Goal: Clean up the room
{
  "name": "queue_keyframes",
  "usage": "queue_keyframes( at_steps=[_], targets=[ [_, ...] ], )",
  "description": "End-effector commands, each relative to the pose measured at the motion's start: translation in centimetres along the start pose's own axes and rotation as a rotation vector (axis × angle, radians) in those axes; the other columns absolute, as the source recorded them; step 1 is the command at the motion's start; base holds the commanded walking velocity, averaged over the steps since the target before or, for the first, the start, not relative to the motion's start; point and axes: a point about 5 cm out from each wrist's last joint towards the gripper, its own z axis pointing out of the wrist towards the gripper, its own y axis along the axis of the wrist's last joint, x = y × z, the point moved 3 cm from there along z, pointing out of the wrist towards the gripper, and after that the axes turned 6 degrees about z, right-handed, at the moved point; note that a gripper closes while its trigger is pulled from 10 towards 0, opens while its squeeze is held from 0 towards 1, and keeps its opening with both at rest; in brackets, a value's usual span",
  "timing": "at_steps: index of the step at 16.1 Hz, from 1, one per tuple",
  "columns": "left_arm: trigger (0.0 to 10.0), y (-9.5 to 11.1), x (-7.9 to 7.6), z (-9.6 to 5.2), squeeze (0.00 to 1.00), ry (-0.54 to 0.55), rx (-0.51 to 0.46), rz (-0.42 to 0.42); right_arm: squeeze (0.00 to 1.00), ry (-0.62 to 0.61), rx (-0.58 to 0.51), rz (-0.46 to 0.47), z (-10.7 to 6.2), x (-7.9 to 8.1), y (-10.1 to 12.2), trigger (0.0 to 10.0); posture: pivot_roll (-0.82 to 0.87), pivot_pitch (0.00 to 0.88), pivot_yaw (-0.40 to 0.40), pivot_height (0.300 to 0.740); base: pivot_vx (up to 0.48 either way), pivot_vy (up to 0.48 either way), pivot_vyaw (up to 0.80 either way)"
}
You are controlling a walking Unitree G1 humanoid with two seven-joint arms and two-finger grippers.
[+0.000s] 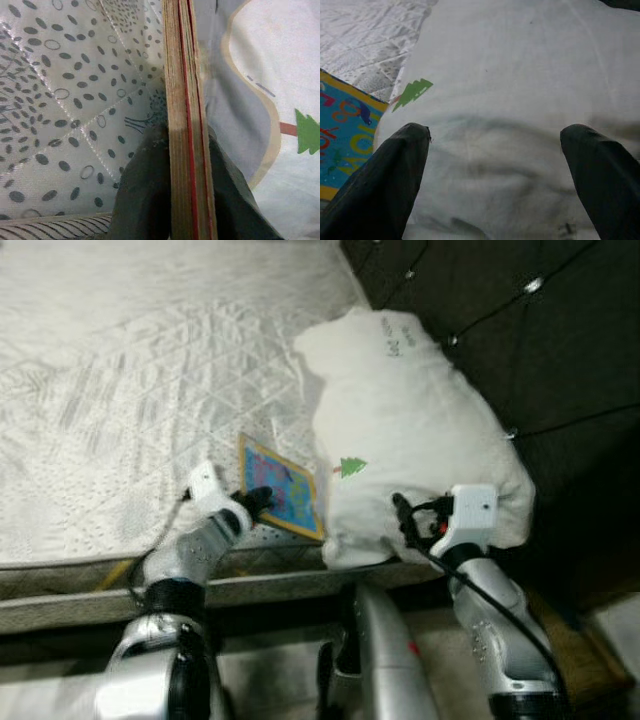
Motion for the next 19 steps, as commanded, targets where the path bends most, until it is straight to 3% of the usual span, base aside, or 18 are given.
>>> queue_keyframes(
  at_steps=[1, 4, 6, 7, 12, 16, 19],
  targets=[
    [10.0, 0.6, 0.3, 0.2, 0.0, 0.022, -0.007, 0.035, 0.0, -0.012, -0.018, -0.006, -0.3, -0.6, 0.7, 10.0, -0.11, 0.11, -0.105, 0.552, 0.0, 0.0, 0.0],
    [10.0, 0.4, 0.4, 0.5, 0.0, 0.005, 0.026, 0.055, 0.0, -0.008, -0.01, -0.006, -0.8, -0.9, 0.7, 10.0, -0.12, 0.11, -0.108, 0.552, 0.0, 0.0, 0.0],
    [10.0, 0.2, 0.5, 0.6, 0.0, 0.001, 0.038, 0.07, 0.0, 0.072, 0.025, 0.015, -1.4, -0.3, 0.5, 10.0, -0.12, 0.111, -0.109, 0.552, 0.0, 0.0, 0.0],
    [10.0, 0.0, 0.9, 0.7, 1.0, 0.009, 0.048, 0.078, 0.0, 0.113, 0.053, 0.017, -2.0, -0.1, 0.3, 10.0, -0.13, 0.112, -0.112, 0.552, 0.0, 0.0, 0.0],
    [10.0, -0.1, 2.0, 0.5, 1.0, 0.038, 0.063, 0.106, 0.0, 0.103, 0.075, -0.003, -2.6, -1.0, 0.2, 10.0, -0.13, 0.111, -0.114, 0.552, 0.0, 0.0, 0.0],
    [10.0, 1.7, 3.2, 0.3, 1.0, 0.093, 0.015, 0.156, 0.0, 0.113, 0.074, -0.019, -2.4, -0.8, 0.3, 10.0, -0.13, 0.104, -0.113, 0.552, 0.0, 0.0, 0.0],
    [10.0, 1.9, 3.4, 0.3, 1.0, 0.099, 0.012, 0.176, 0.0, 0.116, 0.072, -0.023, -2.2, -0.7, 0.3, 10.0, -0.13, 0.098, -0.114, 0.552, 0.0, 0.0, 0.0]
  ],
)
